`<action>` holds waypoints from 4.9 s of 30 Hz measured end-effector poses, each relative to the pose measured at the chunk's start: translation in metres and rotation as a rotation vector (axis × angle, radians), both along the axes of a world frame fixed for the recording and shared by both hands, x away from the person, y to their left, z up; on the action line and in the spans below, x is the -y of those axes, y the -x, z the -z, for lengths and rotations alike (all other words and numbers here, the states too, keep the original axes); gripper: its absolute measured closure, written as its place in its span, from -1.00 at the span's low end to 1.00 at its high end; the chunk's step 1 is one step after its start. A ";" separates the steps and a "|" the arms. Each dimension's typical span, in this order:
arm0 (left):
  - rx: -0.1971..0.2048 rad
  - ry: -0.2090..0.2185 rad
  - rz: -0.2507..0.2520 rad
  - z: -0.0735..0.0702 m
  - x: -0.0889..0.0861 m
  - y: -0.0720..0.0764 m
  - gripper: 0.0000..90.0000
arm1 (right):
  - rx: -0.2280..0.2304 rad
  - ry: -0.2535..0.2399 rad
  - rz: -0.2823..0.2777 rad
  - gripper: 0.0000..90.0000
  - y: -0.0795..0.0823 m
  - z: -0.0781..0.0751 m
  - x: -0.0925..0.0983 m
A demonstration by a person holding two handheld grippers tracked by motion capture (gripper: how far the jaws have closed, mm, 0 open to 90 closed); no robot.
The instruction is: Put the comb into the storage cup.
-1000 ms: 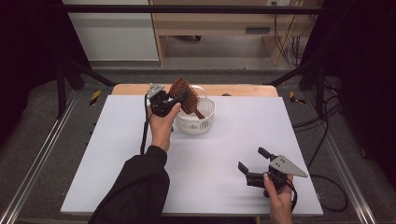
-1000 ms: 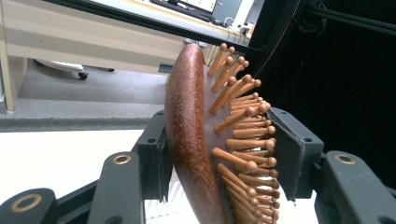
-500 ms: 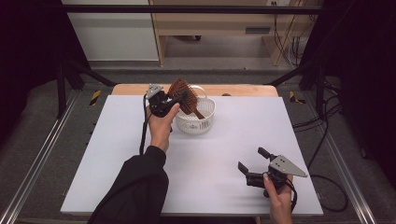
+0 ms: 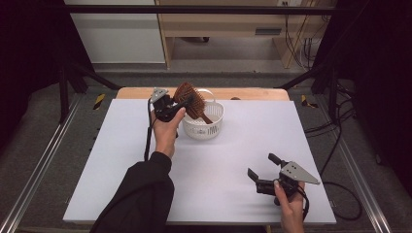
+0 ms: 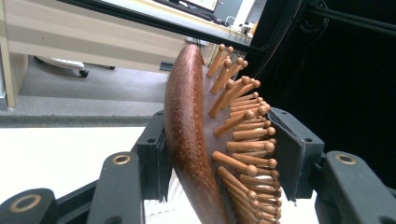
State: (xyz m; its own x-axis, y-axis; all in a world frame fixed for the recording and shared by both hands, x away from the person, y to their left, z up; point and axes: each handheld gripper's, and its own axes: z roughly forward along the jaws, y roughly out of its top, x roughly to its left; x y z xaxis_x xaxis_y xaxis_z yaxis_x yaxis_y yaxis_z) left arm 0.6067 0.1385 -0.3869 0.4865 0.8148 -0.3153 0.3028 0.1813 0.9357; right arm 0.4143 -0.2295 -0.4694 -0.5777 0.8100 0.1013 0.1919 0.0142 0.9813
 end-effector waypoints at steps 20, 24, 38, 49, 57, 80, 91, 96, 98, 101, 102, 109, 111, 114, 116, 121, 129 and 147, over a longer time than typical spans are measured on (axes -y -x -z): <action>-0.009 0.010 -0.009 0.004 -0.005 -0.001 -0.01 | 0.000 -0.003 0.000 -0.94 0.000 0.000 0.000; -0.013 0.014 -0.011 0.004 -0.007 -0.002 -0.01 | 0.000 -0.002 0.000 -0.94 0.000 0.000 0.000; -0.021 0.030 -0.018 0.009 -0.013 -0.002 -0.01 | -0.002 0.000 -0.004 -0.94 0.000 0.000 -0.001; -0.026 0.037 -0.025 0.011 -0.015 -0.002 -0.02 | -0.003 0.000 -0.004 -0.94 0.000 0.001 -0.001; -0.033 0.045 -0.028 0.012 -0.017 -0.003 -0.02 | -0.003 -0.001 -0.005 -0.94 0.000 0.001 -0.001; -0.058 0.065 -0.040 0.019 -0.026 -0.004 -0.03 | -0.004 0.001 -0.005 -0.94 -0.001 0.001 -0.002; -0.071 0.074 -0.043 0.021 -0.029 -0.004 -0.04 | -0.008 0.002 -0.009 -0.94 -0.001 0.001 -0.003; -0.071 0.077 -0.045 0.022 -0.030 -0.004 -0.04 | -0.008 0.003 -0.010 -0.94 -0.001 0.001 -0.003; -0.074 0.078 -0.045 0.022 -0.030 -0.004 -0.05 | -0.008 0.002 -0.009 -0.94 -0.001 0.002 -0.003; -0.075 0.078 -0.044 0.022 -0.030 -0.004 -0.05 | -0.008 0.003 -0.011 -0.94 -0.001 0.002 -0.003; -0.075 0.078 -0.046 0.022 -0.030 -0.004 -0.05 | -0.008 0.003 -0.010 -0.94 -0.001 0.002 -0.003; -0.083 0.074 -0.052 0.022 -0.030 -0.004 -0.10 | -0.009 0.003 -0.011 -0.94 -0.001 0.002 -0.003; -0.085 0.072 -0.060 0.021 -0.032 -0.004 -0.13 | -0.010 0.002 -0.011 -0.94 -0.001 0.002 -0.003; -0.082 0.053 -0.074 0.021 -0.034 -0.005 -0.17 | -0.010 0.002 -0.012 -0.94 -0.001 0.002 -0.003; -0.081 0.041 -0.084 0.021 -0.035 -0.004 -0.21 | -0.011 0.004 -0.012 -0.94 -0.001 0.002 -0.003; -0.037 -0.005 -0.091 0.017 -0.037 -0.002 -0.30 | -0.009 0.005 -0.010 -0.94 -0.002 0.002 -0.003; 0.011 -0.062 -0.098 0.012 -0.033 0.000 -0.46 | -0.012 0.000 -0.011 -0.94 -0.002 0.002 -0.003; 0.024 -0.090 -0.107 0.006 -0.031 0.006 -0.86 | -0.007 0.002 -0.013 -0.94 -0.001 0.002 -0.004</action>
